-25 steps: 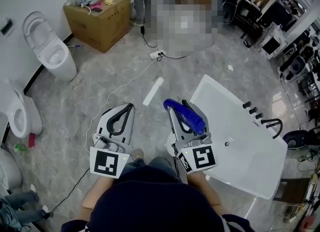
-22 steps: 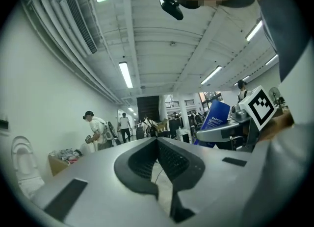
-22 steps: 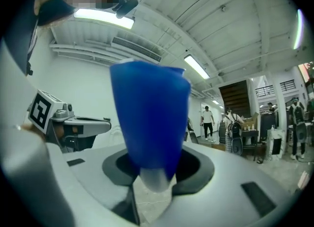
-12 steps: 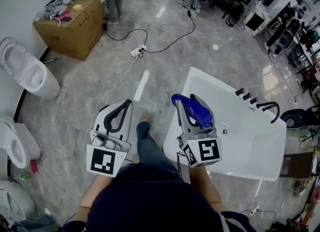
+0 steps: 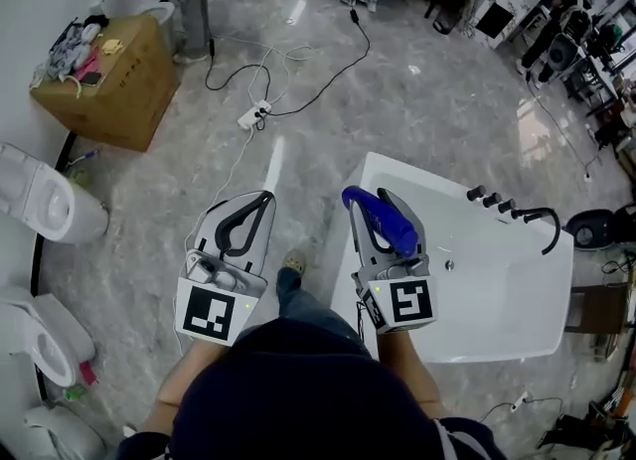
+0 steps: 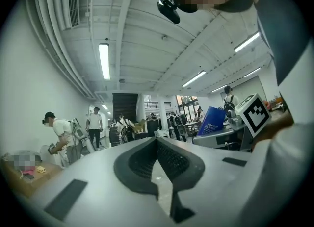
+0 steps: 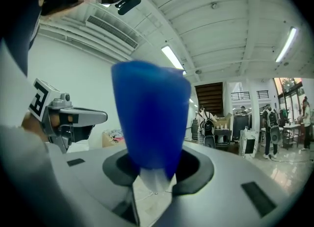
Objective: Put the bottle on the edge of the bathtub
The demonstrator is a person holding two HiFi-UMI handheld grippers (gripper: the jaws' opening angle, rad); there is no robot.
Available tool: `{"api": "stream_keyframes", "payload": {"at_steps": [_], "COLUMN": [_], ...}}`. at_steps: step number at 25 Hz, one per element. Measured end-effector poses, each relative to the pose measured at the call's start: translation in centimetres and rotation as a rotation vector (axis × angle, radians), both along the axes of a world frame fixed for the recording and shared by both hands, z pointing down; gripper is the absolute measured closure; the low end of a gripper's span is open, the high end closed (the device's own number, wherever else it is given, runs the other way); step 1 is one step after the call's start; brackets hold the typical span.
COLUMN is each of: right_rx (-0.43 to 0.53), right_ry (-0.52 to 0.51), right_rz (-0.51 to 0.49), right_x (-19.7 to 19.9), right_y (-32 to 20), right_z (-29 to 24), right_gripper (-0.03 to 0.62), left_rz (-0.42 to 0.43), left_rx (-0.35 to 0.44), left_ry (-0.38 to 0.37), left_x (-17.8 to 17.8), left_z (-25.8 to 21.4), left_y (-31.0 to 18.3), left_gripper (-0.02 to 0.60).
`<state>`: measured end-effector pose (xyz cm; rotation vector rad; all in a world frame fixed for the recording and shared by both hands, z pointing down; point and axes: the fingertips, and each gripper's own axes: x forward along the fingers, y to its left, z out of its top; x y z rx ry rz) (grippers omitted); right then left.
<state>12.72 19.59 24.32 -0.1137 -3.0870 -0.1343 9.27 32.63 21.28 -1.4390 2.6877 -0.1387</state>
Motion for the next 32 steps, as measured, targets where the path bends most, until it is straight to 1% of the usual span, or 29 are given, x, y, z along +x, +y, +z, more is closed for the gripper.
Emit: {"api": "stream_keyframes", "payload": {"at_steps": [4,7,11,14,18,22,24,28,30,32], "right_rx": [0.009,0.008,0.007,0.000,-0.010,-0.030,-0.023,-0.066,-0.060,-0.035], "right_ry": [0.014,0.021,0.039,0.059,0.094,0.143,0.146,0.212,0.204,0.195], "right_rz": [0.024,0.056,0.117,0.193,0.310,0.461,0.516,0.620,0.659,0.687], "right_x": [-5.1,-8.0,-10.4,-11.0,-10.7,-10.0,-10.7,-12.3,-13.4,-14.6], "right_y": [-3.9,-6.7,-9.9,-12.3,-16.0,-19.6,-21.5,-24.9,-26.3,-27.6], "right_z": [0.3,0.6,1.7,2.7,4.1,6.3,6.7,8.6,8.9,9.1], "right_gripper": [0.427,0.427,0.427,0.427,0.427,0.427,0.427,0.427,0.427,0.427], "left_rz": [0.049,0.087,0.149,0.227,0.363,0.557,0.649,0.818,0.893,0.948], "left_rx": [-0.010,-0.003,-0.005,-0.015,-0.029,-0.032,-0.043,-0.086,-0.105,-0.113], "left_ry": [0.000,0.014,0.043,0.062,0.072,0.100,0.098,0.069,0.077,0.087], "left_x": [-5.5,-9.0,-12.6,-14.7,-15.9,-16.4,-16.9,-18.3,-19.5,-20.9], "left_z": [0.1,0.6,1.8,2.7,3.3,4.0,4.4,5.0,5.4,5.7], "left_y": [-4.4,-7.5,-10.9,-14.2,-19.4,-25.4,-28.6,-34.1,-36.5,-38.6], "left_gripper": [0.558,0.558,0.558,0.558,0.558,0.558,0.558,0.558,0.558,0.558]}}
